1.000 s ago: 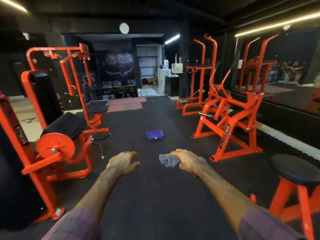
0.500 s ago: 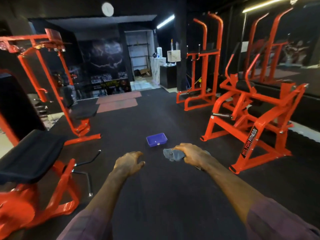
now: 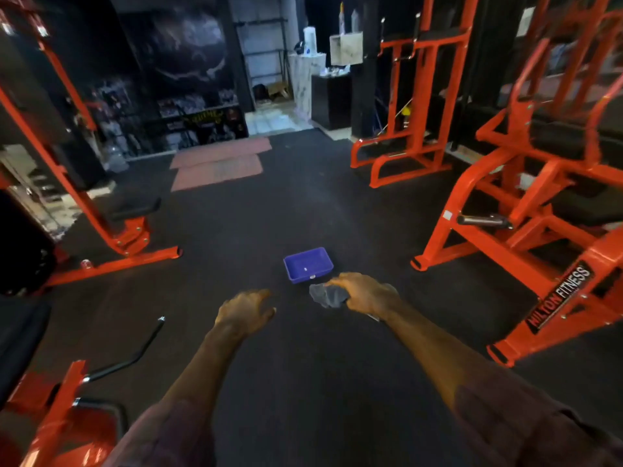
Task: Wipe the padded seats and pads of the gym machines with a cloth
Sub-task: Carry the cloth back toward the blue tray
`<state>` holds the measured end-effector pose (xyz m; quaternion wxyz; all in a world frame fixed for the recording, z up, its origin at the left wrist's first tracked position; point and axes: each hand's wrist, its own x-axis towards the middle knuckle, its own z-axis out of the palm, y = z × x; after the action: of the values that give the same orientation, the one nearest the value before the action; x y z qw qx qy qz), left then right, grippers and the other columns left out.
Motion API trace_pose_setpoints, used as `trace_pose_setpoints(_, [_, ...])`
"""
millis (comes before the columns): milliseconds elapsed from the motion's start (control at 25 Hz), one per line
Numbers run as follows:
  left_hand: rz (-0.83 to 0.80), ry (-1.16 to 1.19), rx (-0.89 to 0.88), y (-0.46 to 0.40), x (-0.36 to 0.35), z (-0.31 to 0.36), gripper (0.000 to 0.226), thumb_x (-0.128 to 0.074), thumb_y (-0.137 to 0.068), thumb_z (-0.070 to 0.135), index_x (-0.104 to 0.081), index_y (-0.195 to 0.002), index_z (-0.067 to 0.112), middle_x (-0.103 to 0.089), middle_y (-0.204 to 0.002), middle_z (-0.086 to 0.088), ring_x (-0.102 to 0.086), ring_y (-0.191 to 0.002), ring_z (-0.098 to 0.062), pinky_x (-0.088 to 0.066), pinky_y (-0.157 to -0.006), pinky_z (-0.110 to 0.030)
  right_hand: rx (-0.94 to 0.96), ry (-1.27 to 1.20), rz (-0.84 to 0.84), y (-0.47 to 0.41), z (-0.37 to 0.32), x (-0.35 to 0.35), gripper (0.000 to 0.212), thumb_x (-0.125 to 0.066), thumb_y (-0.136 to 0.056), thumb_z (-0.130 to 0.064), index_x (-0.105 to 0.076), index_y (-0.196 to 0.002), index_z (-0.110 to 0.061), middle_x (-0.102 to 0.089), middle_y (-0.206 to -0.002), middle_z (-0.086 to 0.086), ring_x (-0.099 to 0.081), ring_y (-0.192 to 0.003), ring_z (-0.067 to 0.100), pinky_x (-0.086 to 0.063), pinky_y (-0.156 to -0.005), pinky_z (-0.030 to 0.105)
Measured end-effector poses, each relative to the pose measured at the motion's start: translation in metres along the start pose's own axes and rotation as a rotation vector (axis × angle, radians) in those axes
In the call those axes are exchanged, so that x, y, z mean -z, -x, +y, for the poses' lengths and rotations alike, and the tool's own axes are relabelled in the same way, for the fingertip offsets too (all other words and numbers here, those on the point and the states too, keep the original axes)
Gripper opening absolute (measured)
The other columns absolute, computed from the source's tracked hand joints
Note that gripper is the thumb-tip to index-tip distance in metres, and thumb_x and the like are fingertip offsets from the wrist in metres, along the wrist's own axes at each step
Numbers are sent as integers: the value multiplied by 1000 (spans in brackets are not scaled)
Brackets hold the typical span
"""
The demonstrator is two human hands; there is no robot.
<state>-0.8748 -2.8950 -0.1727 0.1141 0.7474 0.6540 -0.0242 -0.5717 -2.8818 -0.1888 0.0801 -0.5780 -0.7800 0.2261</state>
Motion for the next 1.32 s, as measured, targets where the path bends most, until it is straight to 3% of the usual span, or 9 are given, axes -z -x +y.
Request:
trace_pose_setpoints(120, [-30, 32, 4, -109, 12, -13, 58, -56, -101, 55, -47, -155, 35, -51, -159, 3, -51, -144, -24, -45, -115, -44, 28, -30, -83, -117, 31, 12, 45, -64, -90, -11, -67, -126, -39, -65, -127, -19, -63, -117, 6, -50, -110, 37])
trace_pose_setpoints(360, [-88, 93, -16, -358, -4, -62, 50, -57, -102, 49, -54, -150, 33, -56, -155, 0, -55, -139, -26, -47, -111, -42, 53, -98, -140, -392, 148, -46, 56, -67, -83, -18, -63, -136, -37, -69, -131, -12, -69, -119, 13, -56, -102, 45])
trace_pose_setpoints(520, [-200, 136, -26, -512, 1, -101, 52, -57, -104, 47, -51, -154, 32, -53, -158, 0, -52, -143, -26, -44, -115, -42, -21, -178, -175, -508, 150, -18, 44, -69, -90, -5, -71, -129, -25, -72, -128, -9, -69, -117, 8, -55, -105, 34])
trace_pose_setpoints(600, [-243, 148, -6, -579, 7, -117, 56, -59, -103, 49, -49, -156, 34, -50, -160, 1, -50, -145, -25, -42, -117, -41, -69, -197, -194, -562, 159, -7, 45, -66, -91, -2, -71, -130, -23, -71, -129, -3, -68, -118, 12, -53, -104, 31])
trace_pose_setpoints(840, [-403, 148, 25, -781, -15, -158, 58, -56, -102, 55, -48, -156, 36, -50, -160, 1, -52, -143, -26, -44, -117, -43, -152, -123, -292, -755, 221, -23, 48, -65, -88, -7, -67, -134, -20, -70, -129, 7, -66, -119, 28, -52, -105, 46])
trace_pose_setpoints(1040, [-479, 199, 58, -973, -132, -205, 98, -29, -73, 77, -55, -152, 26, -57, -154, -5, -55, -140, -26, -44, -116, -43, -132, -62, -429, -953, 314, -89, 52, -67, -96, -20, -56, -146, -27, -62, -136, 7, -63, -122, 31, -47, -104, 43])
trace_pose_setpoints(1160, [-564, 262, 119, -1073, -206, -220, 84, -40, -80, 67, -57, -150, 25, -60, -149, -6, -59, -133, -29, -48, -112, -43, -152, -57, -521, -1058, 383, -162, 51, -59, -99, -37, -52, -149, -33, -62, -135, 5, -62, -121, 28, -46, -109, 47])
trace_pose_setpoints(1240, [-613, 315, 179, -1131, -261, -232, 73, -49, -86, 58, -57, -150, 24, -59, -149, -7, -61, -130, -29, -49, -110, -43, -178, -86, -590, -1120, 424, -221, 59, -40, -93, -62, -57, -141, -33, -65, -128, 3, -62, -117, 25, -45, -109, 51])
trace_pose_setpoints(1320, [-660, 370, 217, -1182, -331, -248, 62, -61, -95, 50, -57, -150, 22, -59, -149, -8, -62, -131, -29, -49, -110, -43, -167, -73, -679, -1175, 467, -286, 61, -36, -92, -65, -57, -137, -30, -65, -124, 5, -62, -113, 26, -45, -109, 53])
